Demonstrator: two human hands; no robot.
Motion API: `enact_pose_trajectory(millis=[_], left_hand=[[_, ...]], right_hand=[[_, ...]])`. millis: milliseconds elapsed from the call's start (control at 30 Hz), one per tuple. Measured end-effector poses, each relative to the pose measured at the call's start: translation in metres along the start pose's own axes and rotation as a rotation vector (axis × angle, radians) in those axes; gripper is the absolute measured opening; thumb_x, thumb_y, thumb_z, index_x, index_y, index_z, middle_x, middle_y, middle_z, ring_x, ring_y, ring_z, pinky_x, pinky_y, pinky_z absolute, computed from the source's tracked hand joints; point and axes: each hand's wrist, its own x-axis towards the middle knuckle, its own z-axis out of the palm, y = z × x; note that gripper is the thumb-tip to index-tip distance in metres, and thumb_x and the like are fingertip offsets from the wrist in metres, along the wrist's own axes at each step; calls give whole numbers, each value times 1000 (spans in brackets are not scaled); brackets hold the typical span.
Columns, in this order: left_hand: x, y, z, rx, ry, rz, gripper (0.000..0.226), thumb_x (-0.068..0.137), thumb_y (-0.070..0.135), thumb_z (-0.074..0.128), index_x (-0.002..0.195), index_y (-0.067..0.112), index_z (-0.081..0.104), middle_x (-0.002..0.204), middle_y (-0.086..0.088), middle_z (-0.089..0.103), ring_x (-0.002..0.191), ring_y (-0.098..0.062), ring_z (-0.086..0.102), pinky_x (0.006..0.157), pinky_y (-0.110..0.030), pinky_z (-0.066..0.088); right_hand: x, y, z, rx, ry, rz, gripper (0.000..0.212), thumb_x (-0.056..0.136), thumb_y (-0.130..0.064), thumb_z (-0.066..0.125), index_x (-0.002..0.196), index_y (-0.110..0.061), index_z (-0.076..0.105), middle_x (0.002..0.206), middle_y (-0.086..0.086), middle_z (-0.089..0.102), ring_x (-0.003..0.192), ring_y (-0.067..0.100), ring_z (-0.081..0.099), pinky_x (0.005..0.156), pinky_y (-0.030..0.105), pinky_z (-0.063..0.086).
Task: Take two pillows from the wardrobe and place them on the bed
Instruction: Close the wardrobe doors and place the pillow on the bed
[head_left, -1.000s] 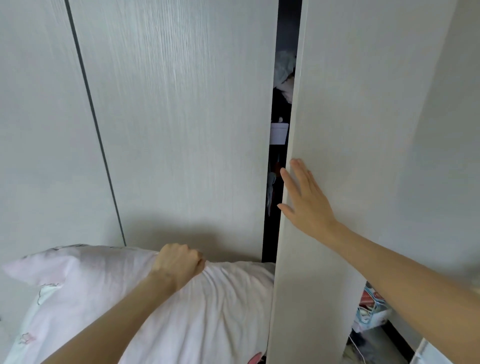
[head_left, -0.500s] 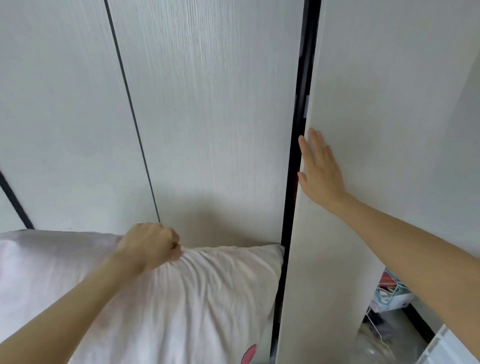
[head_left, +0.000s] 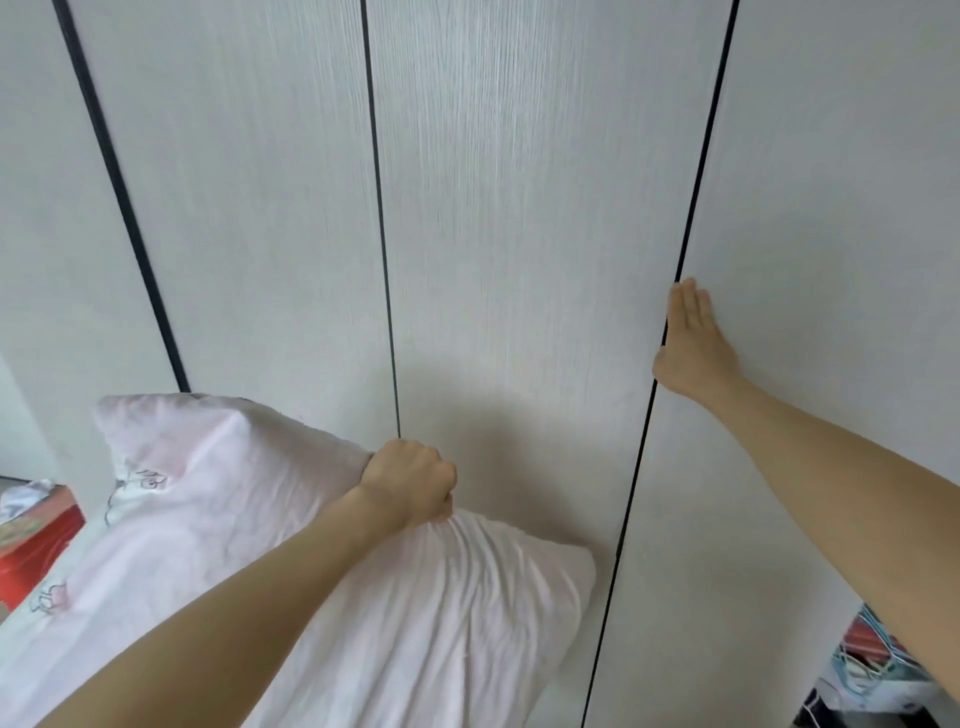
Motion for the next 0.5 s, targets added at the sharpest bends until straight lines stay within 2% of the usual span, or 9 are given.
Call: enact_pose_trajectory(millis=[133,267,400,500], left_hand=[[1,4,2,-28,23,9,24,86,23,44,83,9,63,94,-14,68,84,-31,62,61,-30,33],[8,13,1,-67,86,36,25,86,26,43,84,11,63,95,-14,68,86,-34,62,62,-31,33],[18,26,-11,-122,168,94,24,85,28,44,80,14,61,92,-15,68,86,-36,62,61,-30,32],[24,40,-17,-219,202,108,19,82,29,47,72,17,58,89,-14,69,86,-37,61,60,-30,32]], right_hand=[[-2,-4,11,18,-13,-11,77,85,2,39,144,-6,-9,156,8,-14,142,23,-12,118,40,5],[-12,4,24,18,-46,-31,73,88,-5,41,145,-9,-4,156,6,-10,143,22,-6,116,46,13],[-23,18,29,79,-41,-69,67,88,-4,43,145,-8,9,157,10,5,143,24,5,117,39,12],[-52,21,39,219,-77,-96,55,89,-6,44,141,-8,26,152,10,23,140,23,19,113,35,18]])
